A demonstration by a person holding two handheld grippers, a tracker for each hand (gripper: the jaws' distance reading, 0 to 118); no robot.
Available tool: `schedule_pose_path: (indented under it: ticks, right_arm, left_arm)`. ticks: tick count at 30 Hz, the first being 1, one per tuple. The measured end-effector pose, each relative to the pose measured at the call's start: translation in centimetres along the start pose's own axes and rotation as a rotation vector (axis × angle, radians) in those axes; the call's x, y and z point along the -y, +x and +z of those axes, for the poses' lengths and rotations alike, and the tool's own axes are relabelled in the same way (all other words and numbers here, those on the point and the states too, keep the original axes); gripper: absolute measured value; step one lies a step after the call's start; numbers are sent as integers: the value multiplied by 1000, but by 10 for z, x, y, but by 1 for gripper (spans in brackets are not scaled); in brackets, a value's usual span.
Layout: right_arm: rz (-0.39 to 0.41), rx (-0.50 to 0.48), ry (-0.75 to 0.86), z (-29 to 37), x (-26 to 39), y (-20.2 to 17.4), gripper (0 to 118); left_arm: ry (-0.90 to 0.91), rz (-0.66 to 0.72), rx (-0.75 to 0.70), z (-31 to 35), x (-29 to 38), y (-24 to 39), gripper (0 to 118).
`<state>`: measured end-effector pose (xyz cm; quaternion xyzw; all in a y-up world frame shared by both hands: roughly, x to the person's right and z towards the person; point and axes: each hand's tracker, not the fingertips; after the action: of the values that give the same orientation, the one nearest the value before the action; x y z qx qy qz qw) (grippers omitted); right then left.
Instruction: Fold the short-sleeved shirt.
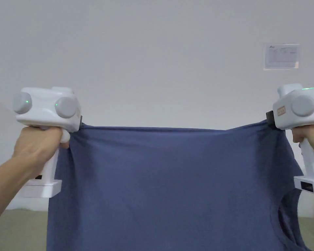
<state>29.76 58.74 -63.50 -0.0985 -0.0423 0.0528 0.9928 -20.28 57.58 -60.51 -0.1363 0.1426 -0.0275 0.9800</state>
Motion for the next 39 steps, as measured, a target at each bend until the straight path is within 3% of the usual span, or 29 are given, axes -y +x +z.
schedule_pose_path:
  ticks: [8,12,24,28,31,35,39]
  right_arm:
    - [52,31,5,-73,-25,-25,1]
    - [39,34,-8,-107,-9,-35,1]
    - [47,16,-153,-175,146,-62,1]
    - [7,-16,-232,-162,213,-54,1]
    - [20,-27,-253,-143,251,-49,1]
    - [30,-51,-288,-94,290,-47,1]
    - [28,-82,-329,-41,325,-38,1]
  left_arm:
    - [15,-78,-73,-85,-11,25,2]
    - [0,-64,-92,-121,7,32,2]
    - [-194,-51,-41,-210,163,48,2]
    - [-246,-55,-8,-207,209,43,2]
    - [-287,-103,11,-185,256,33,2]
    - [-298,-169,19,-145,293,31,2]
    - [-339,-135,53,-103,324,18,2]
